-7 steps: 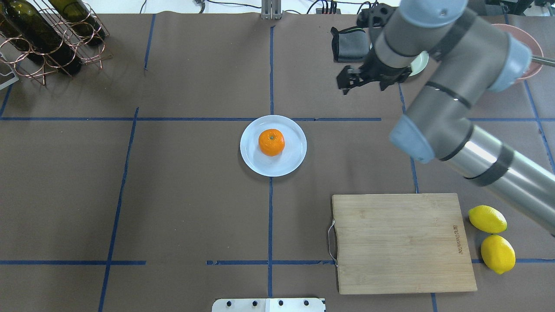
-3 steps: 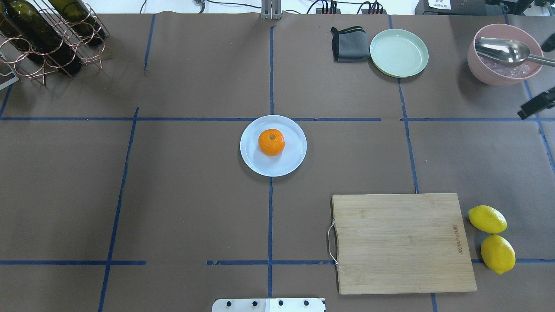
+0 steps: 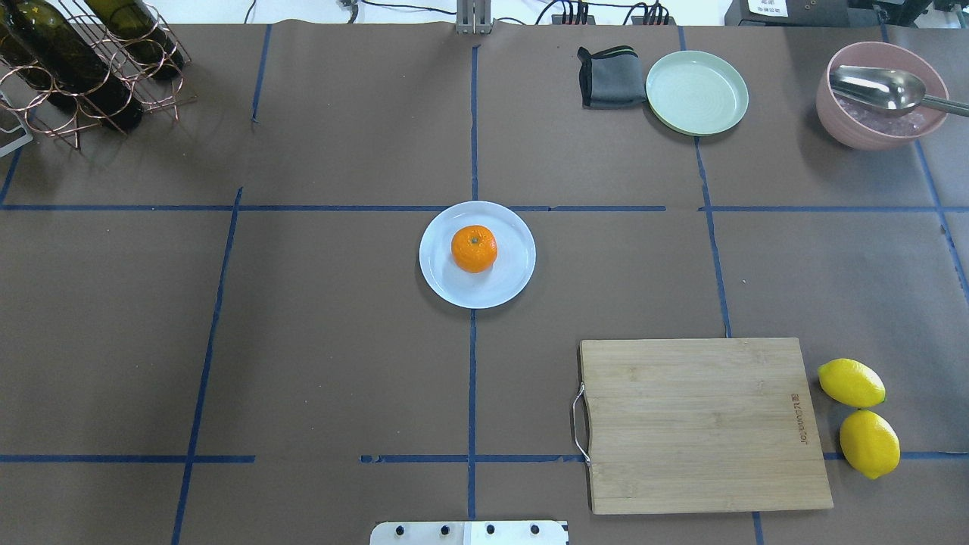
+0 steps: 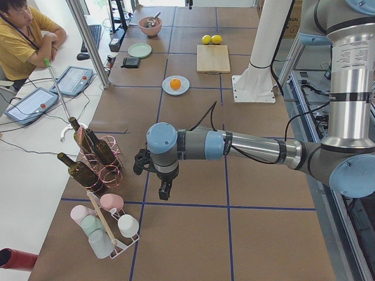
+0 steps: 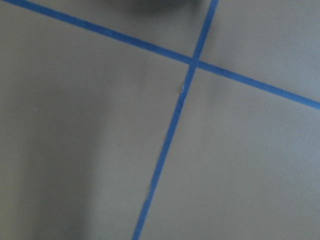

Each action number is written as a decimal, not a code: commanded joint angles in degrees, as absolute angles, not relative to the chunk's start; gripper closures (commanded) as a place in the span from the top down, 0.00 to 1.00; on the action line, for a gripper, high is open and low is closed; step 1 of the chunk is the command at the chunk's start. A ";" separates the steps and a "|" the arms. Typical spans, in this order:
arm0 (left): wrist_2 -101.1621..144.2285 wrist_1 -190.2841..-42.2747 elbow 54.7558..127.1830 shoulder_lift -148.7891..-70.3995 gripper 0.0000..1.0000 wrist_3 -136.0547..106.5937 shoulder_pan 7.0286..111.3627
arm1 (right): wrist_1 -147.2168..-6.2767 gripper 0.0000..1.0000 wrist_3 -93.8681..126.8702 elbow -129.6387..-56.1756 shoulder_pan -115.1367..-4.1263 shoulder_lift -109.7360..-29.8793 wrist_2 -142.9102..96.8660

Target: Pick orange to plate

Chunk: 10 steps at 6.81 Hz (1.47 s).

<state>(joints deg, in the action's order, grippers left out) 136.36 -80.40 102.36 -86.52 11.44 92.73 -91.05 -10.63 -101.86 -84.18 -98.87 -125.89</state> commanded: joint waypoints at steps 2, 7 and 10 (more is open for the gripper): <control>136.23 -80.25 102.22 -86.40 1.00 11.34 92.90 | -91.58 1.00 -14.68 -96.86 -91.66 -100.11 -133.38; 135.97 -80.33 102.30 -81.74 1.00 11.51 92.73 | -90.97 1.00 -14.68 -95.45 -92.29 -99.76 -133.15; 135.97 -80.33 102.74 -81.74 1.00 11.51 92.90 | -90.88 1.00 -14.68 -95.54 -92.29 -99.93 -133.15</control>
